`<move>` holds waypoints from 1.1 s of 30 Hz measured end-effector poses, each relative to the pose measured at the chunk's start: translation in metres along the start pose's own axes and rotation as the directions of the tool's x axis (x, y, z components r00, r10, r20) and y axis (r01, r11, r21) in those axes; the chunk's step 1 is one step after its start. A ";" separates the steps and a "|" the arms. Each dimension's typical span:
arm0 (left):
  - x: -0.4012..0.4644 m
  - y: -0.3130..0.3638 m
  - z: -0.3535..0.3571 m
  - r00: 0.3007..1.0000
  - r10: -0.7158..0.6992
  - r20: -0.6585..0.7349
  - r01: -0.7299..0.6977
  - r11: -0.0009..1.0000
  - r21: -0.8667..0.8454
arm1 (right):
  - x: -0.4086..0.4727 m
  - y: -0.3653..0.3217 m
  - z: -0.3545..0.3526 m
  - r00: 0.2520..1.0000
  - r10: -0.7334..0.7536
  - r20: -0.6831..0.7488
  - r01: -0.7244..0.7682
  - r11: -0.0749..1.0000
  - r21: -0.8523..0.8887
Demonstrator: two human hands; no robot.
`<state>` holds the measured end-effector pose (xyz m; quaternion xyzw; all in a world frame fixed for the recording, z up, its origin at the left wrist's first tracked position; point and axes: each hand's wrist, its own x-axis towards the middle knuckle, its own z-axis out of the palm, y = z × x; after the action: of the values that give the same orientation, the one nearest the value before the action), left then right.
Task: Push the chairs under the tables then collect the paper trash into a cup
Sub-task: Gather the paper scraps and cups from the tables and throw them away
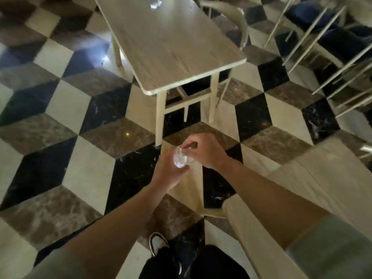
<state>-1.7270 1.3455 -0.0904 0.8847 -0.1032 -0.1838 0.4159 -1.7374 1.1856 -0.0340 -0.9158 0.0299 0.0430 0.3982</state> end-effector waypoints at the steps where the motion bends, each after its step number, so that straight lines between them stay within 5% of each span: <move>1: 0.017 -0.007 -0.022 1.000 -0.001 0.002 0.001 1.000 -0.010 | 0.023 -0.012 0.009 0.999 -0.027 0.044 0.029 0.999 -0.029; 6: 0.120 -0.037 -0.120 1.000 -0.024 0.003 0.024 0.999 -0.026 | 0.150 -0.049 0.025 0.983 -0.017 0.181 0.017 1.000 -0.002; 14: 0.352 -0.046 -0.224 0.996 -0.078 -0.031 0.078 0.997 0.000 | 0.418 -0.043 0.011 0.981 0.149 -0.121 -0.121 0.970 0.210; 21: 0.518 -0.033 -0.317 0.991 -0.132 -0.017 0.131 0.990 -0.046 | 0.601 -0.027 -0.003 0.869 0.494 -0.039 -0.491 0.869 0.061; 28: 0.689 -0.060 -0.393 0.993 -0.103 0.056 0.105 0.994 -0.028 | 0.746 -0.010 -0.011 0.791 0.609 -0.049 -0.611 0.790 -0.044; 33: 0.813 -0.073 -0.451 0.986 0.014 0.168 -0.018 1.000 0.024 | 0.837 0.002 -0.021 0.725 0.663 -0.187 -0.682 0.728 -0.066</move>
<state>-0.7987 1.4336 -0.0764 0.8704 -0.1471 -0.2529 0.3960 -0.9041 1.1514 -0.1068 -0.8668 0.3873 0.1174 0.2914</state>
